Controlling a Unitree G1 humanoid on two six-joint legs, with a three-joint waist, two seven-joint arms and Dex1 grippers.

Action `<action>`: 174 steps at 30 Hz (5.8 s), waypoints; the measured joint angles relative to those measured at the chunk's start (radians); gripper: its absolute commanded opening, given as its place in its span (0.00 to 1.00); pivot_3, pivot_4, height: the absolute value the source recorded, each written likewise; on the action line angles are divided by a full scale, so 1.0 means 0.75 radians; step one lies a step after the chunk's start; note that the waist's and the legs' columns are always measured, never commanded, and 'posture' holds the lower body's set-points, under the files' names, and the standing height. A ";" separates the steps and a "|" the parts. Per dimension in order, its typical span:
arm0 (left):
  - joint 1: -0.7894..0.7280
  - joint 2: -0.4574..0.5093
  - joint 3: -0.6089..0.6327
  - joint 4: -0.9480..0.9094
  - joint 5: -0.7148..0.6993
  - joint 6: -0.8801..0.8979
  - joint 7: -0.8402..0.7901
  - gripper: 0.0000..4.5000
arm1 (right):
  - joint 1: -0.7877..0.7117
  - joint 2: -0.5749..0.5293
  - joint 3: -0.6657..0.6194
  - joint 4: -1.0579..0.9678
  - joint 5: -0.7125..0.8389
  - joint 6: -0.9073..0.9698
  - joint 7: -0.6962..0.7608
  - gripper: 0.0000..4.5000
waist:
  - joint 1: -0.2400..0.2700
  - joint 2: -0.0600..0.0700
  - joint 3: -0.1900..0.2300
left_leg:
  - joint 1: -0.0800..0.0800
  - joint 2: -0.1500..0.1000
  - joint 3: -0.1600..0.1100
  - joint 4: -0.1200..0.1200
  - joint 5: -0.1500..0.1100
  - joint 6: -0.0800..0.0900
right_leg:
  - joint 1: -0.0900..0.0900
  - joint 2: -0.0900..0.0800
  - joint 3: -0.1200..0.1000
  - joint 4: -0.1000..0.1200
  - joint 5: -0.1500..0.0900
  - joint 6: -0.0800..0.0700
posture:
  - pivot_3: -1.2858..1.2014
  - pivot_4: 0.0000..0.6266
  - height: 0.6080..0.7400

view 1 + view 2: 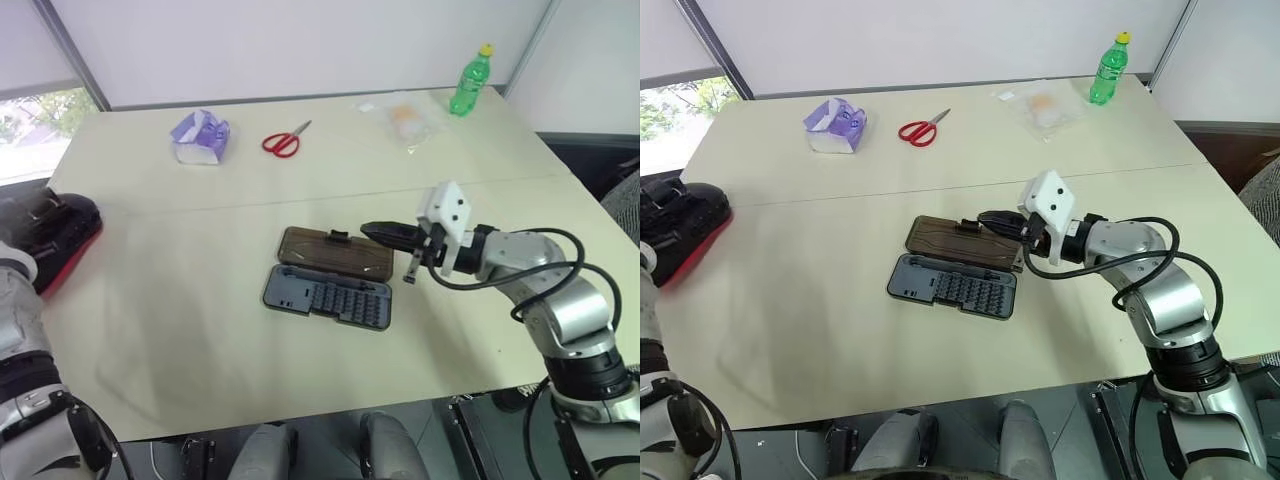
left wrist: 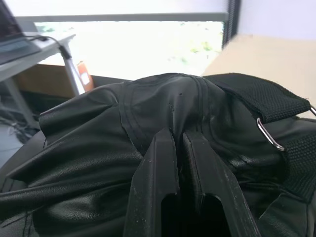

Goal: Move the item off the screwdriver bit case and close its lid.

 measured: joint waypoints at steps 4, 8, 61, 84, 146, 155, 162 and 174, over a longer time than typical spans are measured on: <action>-0.025 -0.023 -0.044 0.016 -0.005 -0.038 -0.028 0.01 | 0.031 0.003 -0.002 -0.030 0.000 0.015 -0.022 0.00 | -0.001 0.000 0.000 | 0.000 0.000 0.000 0.000 0.000 0.000 | -0.001 0.000 0.000 0.000 0.000 0.000 | 0.52 0.24 1.00; -0.071 -0.032 -0.082 0.053 -0.004 -0.054 -0.038 0.01 | 0.055 0.003 -0.007 -0.067 0.001 0.033 -0.042 0.00 | -0.004 0.000 0.000 | 0.000 0.000 0.000 0.000 0.000 0.000 | -0.001 0.000 0.000 0.000 0.000 0.000 | 0.52 0.24 1.00; -0.013 0.031 -0.728 -0.678 -0.464 0.434 -1.163 0.98 | -0.059 0.017 0.026 0.232 -0.155 0.050 -0.045 0.00 | -0.057 0.001 0.000 | -0.006 0.000 0.002 0.000 0.000 -0.001 | -0.008 0.000 0.001 0.002 0.000 0.000 | 0.52 0.24 1.00; -0.097 -0.123 -0.858 -0.619 -0.405 0.378 -1.261 1.00 | -0.034 -0.007 -0.069 0.186 -0.163 0.341 -0.148 0.98 | -0.058 0.001 0.000 | -0.006 0.000 0.003 0.002 0.000 -0.001 | -0.007 0.000 0.001 0.002 0.000 0.000 | 0.52 0.24 1.00; -0.004 -0.116 -0.791 -0.727 -0.378 0.397 -1.134 1.00 | -0.373 0.421 0.078 0.397 -0.277 1.084 -0.609 0.28 | -0.070 0.002 -0.001 | -0.008 -0.001 0.000 0.009 0.000 0.000 | -0.008 -0.001 0.001 0.006 0.000 -0.001 | 0.52 0.24 1.00; -0.004 -0.126 -0.792 -0.727 -0.378 0.397 -1.132 1.00 | -0.420 0.423 0.039 0.397 -0.277 1.206 -0.652 0.28 | -0.071 0.003 -0.001 | -0.008 -0.001 0.000 0.009 0.000 0.000 | -0.008 -0.001 0.001 0.006 0.000 -0.001 | 0.52 0.24 1.00; -0.004 -0.130 -0.794 -0.727 -0.377 0.396 -1.133 1.00 | -0.477 0.423 0.063 0.385 -0.277 1.367 -0.689 0.28 | -0.069 0.003 -0.001 | -0.009 -0.002 0.000 0.009 0.000 0.000 | -0.008 -0.001 0.001 0.007 0.000 -0.001 | 0.52 0.24 1.00; 0.006 -0.140 -0.796 -0.727 -0.377 0.391 -1.118 1.00 | -0.520 0.467 0.098 0.438 -0.287 1.377 -0.737 0.01 | -0.070 0.003 -0.001 | -0.008 -0.002 0.000 0.009 0.000 0.000 | -0.008 -0.001 0.001 0.007 0.000 -0.001 | 0.52 0.24 1.00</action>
